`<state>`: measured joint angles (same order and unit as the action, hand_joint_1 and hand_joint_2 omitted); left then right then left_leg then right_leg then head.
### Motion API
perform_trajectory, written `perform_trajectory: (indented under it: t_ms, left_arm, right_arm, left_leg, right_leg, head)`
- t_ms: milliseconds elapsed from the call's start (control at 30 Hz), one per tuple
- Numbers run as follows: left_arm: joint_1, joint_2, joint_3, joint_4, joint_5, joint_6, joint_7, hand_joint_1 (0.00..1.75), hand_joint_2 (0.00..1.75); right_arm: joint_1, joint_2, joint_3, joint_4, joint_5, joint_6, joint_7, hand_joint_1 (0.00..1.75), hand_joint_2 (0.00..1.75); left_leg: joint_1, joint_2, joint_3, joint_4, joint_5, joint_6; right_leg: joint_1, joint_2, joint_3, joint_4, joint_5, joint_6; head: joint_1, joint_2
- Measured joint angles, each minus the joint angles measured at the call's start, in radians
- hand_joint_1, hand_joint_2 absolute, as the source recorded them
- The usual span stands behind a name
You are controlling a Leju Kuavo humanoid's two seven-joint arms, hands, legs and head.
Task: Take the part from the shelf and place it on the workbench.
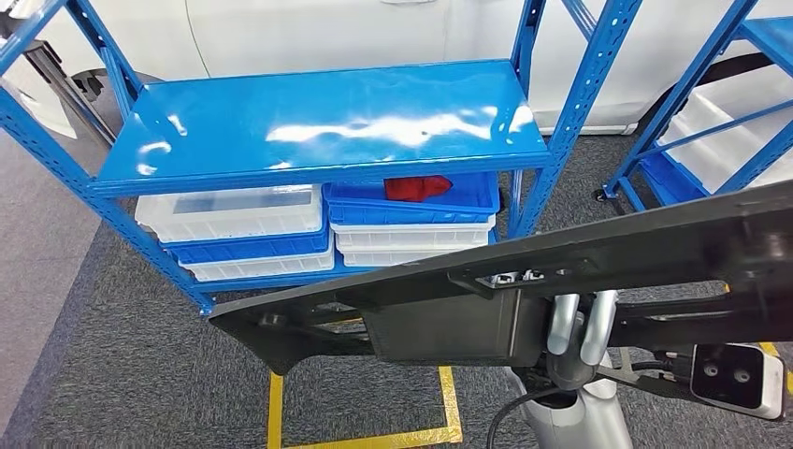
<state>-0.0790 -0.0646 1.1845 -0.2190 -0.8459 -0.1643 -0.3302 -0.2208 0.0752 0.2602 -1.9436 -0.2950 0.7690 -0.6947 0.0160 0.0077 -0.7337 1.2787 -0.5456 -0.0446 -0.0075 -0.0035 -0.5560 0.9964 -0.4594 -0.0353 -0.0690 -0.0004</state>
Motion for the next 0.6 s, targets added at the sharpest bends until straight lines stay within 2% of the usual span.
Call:
perform_trajectory:
  t_ms: [33,67,133,167,200,233,300,367,400,467,500,533,567,600]
  left_arm:
    - [0.000,0.000,0.000,0.000,-0.004,0.000,0.001,0.00,0.00]
    - [0.000,0.001,0.000,0.000,-0.007,0.000,0.003,0.00,0.00]
    - [-0.002,0.002,0.000,0.000,-0.012,-0.001,0.005,0.00,0.00]
    - [-0.003,0.002,0.000,0.000,-0.013,-0.002,0.006,0.00,0.00]
    - [-0.004,0.002,0.000,0.000,-0.013,-0.002,0.007,0.00,0.00]
    - [-0.004,0.002,0.000,0.000,-0.013,-0.002,0.008,0.00,0.00]
    - [-0.004,0.002,0.000,0.000,-0.013,-0.002,0.011,0.00,0.00]
    - [-0.006,0.001,0.000,0.000,-0.012,-0.002,0.012,0.00,0.00]
    - [-0.007,0.000,0.000,0.000,-0.013,-0.002,0.012,0.00,0.00]
    - [-0.007,0.000,0.000,0.000,-0.013,-0.002,0.012,0.00,0.00]
    - [-0.007,0.000,0.000,0.000,-0.013,-0.001,0.012,0.00,0.00]
    - [-0.006,0.000,0.000,0.000,-0.013,-0.001,0.012,0.00,0.00]
    - [-0.006,0.000,0.000,0.000,-0.014,-0.001,0.012,0.00,0.00]
    - [-0.006,0.000,0.000,0.000,-0.015,-0.001,0.012,0.00,0.00]
  right_arm:
    - [0.000,0.000,0.000,0.000,0.001,0.000,0.000,1.75,1.75]
    - [0.001,0.000,0.000,0.001,0.001,-0.001,0.000,1.75,1.75]
    - [0.001,0.000,0.000,0.000,0.001,-0.002,0.000,1.75,1.75]
    - [0.001,0.000,0.000,-0.001,0.001,-0.002,0.000,1.75,1.75]
    - [0.001,0.000,0.000,-0.001,0.000,-0.002,0.000,1.75,1.75]
    - [0.002,-0.001,0.000,-0.001,-0.002,-0.003,0.000,1.75,1.75]
    - [0.003,-0.002,0.000,-0.001,-0.009,-0.004,0.000,1.75,1.75]
    - [0.005,-0.003,0.000,-0.001,-0.015,-0.005,0.000,1.75,1.75]
    - [0.007,-0.004,0.000,-0.001,-0.016,-0.005,0.000,1.75,1.75]
    - [0.013,-0.005,0.000,-0.001,-0.016,-0.005,0.000,1.75,1.75]
    - [0.016,-0.006,0.000,-0.001,-0.016,-0.004,0.000,1.75,1.75]
    - [0.019,-0.008,0.000,-0.001,-0.016,-0.002,0.000,1.75,1.75]
    - [0.021,-0.008,-0.001,-0.001,-0.015,0.000,0.000,1.75,1.75]
    - [0.022,-0.009,-0.002,-0.002,-0.012,0.002,0.000,1.75,1.75]
  left_leg:
    - [0.000,0.000,0.010,0.009,0.005,-0.001]
    - [0.001,0.000,0.041,-0.024,0.025,0.000]
    - [0.001,-0.001,0.140,-0.168,0.068,0.006]
    - [-0.001,-0.001,0.180,-0.232,0.079,0.011]
    - [-0.003,-0.002,0.203,-0.272,0.081,0.016]
    - [-0.006,-0.003,0.210,-0.288,0.077,0.022]
    - [-0.005,-0.003,0.206,-0.293,0.083,0.033]
    - [-0.001,-0.001,0.203,-0.299,0.092,0.048]
    - [0.000,0.000,0.200,-0.301,0.096,0.054]
    - [-0.002,0.001,0.190,-0.299,0.101,0.060]
    - [-0.003,0.001,0.186,-0.297,0.102,0.062]
    - [-0.004,0.001,0.182,-0.294,0.103,0.062]
    - [-0.005,0.001,0.179,-0.290,0.103,0.062]
    - [-0.005,0.000,0.178,-0.286,0.103,0.061]
  right_leg:
    - [0.000,0.000,-0.006,0.000,0.005,0.001]
    - [0.000,0.000,-0.011,0.001,0.009,0.003]
    - [0.001,0.000,-0.017,0.002,0.016,0.009]
    - [0.002,0.000,-0.020,0.003,0.019,0.014]
    - [0.003,0.000,-0.022,0.004,0.021,0.019]
    - [0.004,0.000,-0.024,0.005,0.025,0.024]
    - [0.003,0.001,-0.025,0.006,0.027,0.035]
    - [0.003,0.002,-0.044,0.046,-0.004,0.045]
    - [0.002,0.003,-0.066,0.096,-0.036,0.050]
    - [0.001,0.003,-0.129,0.235,-0.104,0.056]
    - [0.000,0.003,-0.150,0.286,-0.120,0.057]
    - [0.000,0.003,-0.155,0.303,-0.117,0.057]
    - [0.000,0.003,-0.138,0.278,-0.095,0.056]
    - [0.000,0.003,-0.103,0.216,-0.062,0.053]
  head:
    - [0.000,0.000]
    - [0.000,0.000]
    - [0.000,0.000]
    - [0.000,0.000]
    - [0.000,0.000]
    - [0.000,0.000]
    - [0.000,0.000]
    - [0.000,0.000]
    - [0.000,0.000]
    - [0.000,0.000]
    - [0.000,0.000]
    - [0.000,0.000]
    - [0.000,0.000]
    - [0.000,0.000]
